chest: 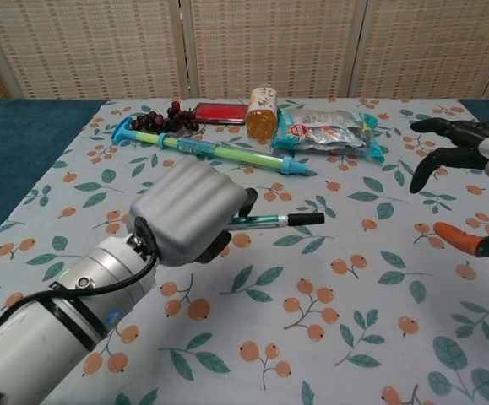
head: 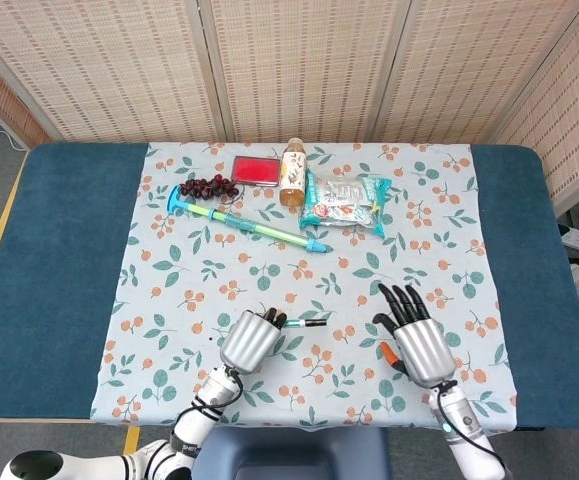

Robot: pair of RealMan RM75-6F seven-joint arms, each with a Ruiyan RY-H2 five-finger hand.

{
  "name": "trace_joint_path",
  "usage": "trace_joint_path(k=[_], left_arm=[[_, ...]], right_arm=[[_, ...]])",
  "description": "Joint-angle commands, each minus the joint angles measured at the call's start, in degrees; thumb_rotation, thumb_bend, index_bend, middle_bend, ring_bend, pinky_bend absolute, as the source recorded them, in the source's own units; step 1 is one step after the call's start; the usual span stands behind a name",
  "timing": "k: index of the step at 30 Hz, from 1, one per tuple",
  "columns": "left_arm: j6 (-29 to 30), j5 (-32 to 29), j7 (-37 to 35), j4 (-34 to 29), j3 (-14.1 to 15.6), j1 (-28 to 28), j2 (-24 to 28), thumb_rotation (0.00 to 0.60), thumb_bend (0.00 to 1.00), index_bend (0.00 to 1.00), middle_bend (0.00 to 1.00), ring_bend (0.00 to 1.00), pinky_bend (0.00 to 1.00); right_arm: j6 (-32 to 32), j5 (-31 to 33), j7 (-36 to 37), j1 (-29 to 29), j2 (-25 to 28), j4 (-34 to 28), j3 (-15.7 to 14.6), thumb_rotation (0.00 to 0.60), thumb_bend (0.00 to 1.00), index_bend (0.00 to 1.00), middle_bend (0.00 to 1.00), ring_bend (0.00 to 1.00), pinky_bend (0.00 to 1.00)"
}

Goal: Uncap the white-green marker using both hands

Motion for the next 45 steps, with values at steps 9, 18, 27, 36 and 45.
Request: trace_joint_path(k=[9,18,27,36,45], left_arm=[[0.0,-1.2,3.0,-6.0,1.7,1.5,4.2,0.600,0.61,0.87,1.00,0.91,1.00],[0.2,-1.0,3.5,-6.9,2.0,1.5,4.7,0.600,0.61,0.87,1.00,0.91,1.00],[0.4,-0.3,4.1,-8.3,3.1,1.7,5.2,0.600,0.61,0.87,1.00,0.91,1.00],[0.5,0.5,4.6,-10.1,4.0,1.9,5.5,0.600,0.61,0.87,1.00,0.91,1.00],[0.7,0.9,4.6,-10.3,3.9,2.0,5.5,0.600,0.61,0.87,1.00,0.91,1.00]], right_arm=[[-2.2,-0.6,-3.1,6.7,-15.8,11.2,2.0,0.600,0.25,0.41,0.02,0.00,0.00],[-3.0,0.9,-1.7,7.9,-19.4,14.4,1.9,0.600,0.25,0.42,0.02,0.00,0.00],[-1.6,0.6,0.4,9.2,-22.7,18.0,2.2,0.600,0.25,0.45,0.04,0.00,0.00],[-1.1,1.2,0.7,9.6,-23.2,18.6,1.8,0.600,0.25,0.47,0.04,0.00,0.00],[-1.0,2.2,0.7,9.8,-23.0,18.3,1.7,0.600,0.25,0.49,0.04,0.00,0.00]])
